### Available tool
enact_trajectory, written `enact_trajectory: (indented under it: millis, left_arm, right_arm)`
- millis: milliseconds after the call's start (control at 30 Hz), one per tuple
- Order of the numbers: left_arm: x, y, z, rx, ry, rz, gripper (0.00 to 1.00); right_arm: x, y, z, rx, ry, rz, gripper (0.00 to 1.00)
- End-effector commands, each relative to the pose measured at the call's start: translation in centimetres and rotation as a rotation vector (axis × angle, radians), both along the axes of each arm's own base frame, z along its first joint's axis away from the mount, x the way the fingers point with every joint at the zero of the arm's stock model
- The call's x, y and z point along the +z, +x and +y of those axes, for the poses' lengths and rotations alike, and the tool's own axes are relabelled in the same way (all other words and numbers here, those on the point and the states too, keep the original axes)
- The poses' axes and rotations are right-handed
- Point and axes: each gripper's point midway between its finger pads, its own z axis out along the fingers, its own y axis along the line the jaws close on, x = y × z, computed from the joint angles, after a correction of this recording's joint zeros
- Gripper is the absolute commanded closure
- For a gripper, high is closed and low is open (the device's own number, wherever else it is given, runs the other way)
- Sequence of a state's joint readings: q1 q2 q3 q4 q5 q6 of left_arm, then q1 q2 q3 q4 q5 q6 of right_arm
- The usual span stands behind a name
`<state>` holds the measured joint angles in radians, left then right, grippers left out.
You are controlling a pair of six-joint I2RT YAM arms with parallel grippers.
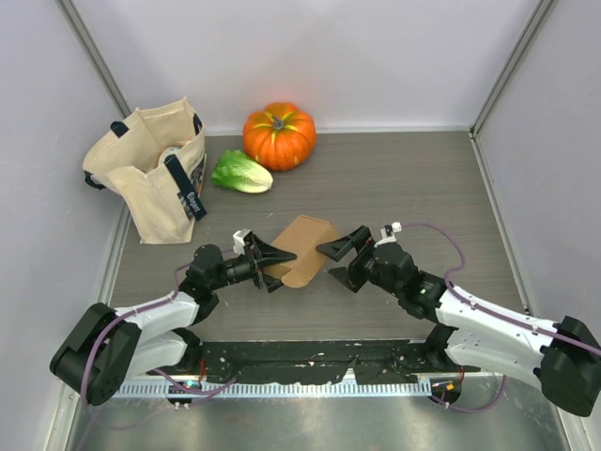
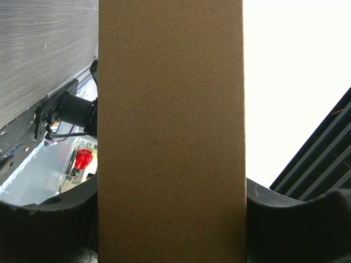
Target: Fold the paper box
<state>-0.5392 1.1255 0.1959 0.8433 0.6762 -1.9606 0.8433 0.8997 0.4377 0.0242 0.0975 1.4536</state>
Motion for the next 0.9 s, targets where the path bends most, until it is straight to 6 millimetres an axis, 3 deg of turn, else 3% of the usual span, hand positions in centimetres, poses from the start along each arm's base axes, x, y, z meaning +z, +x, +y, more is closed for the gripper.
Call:
enact_trajectory:
  millis: [0, 200, 433, 600, 867]
  left_arm:
    - [3.1, 0.1, -0.2, -0.002, -0.072, -0.104, 0.46]
    - [3.7, 0.2, -0.1, 0.004, -0.09, -0.108, 0.46]
    - [4.2, 0.0, -0.1, -0.001, -0.101, -0.112, 0.46]
    - [4.1, -0.2, 0.1, 0.001, -0.102, -0.112, 0.46]
    - [2.9, -0.3, 0.4, 0.016, -0.084, -0.087, 0.42]
  right_arm:
    - [6.6, 1.4, 2.3, -0.014, 0.342, -0.089, 0.0]
    - [6.4, 2.0, 0.6, -0.1, 0.378, -0.116, 0.0]
    - [7.5, 3.0, 3.4, -0.042, 0.405, -0.08, 0.03]
    - [7.0, 3.7, 4.6, -0.037, 0.399, -0.039, 0.19]
    - [6.6, 4.1, 3.6, -0.1, 0.399, -0.031, 0.35]
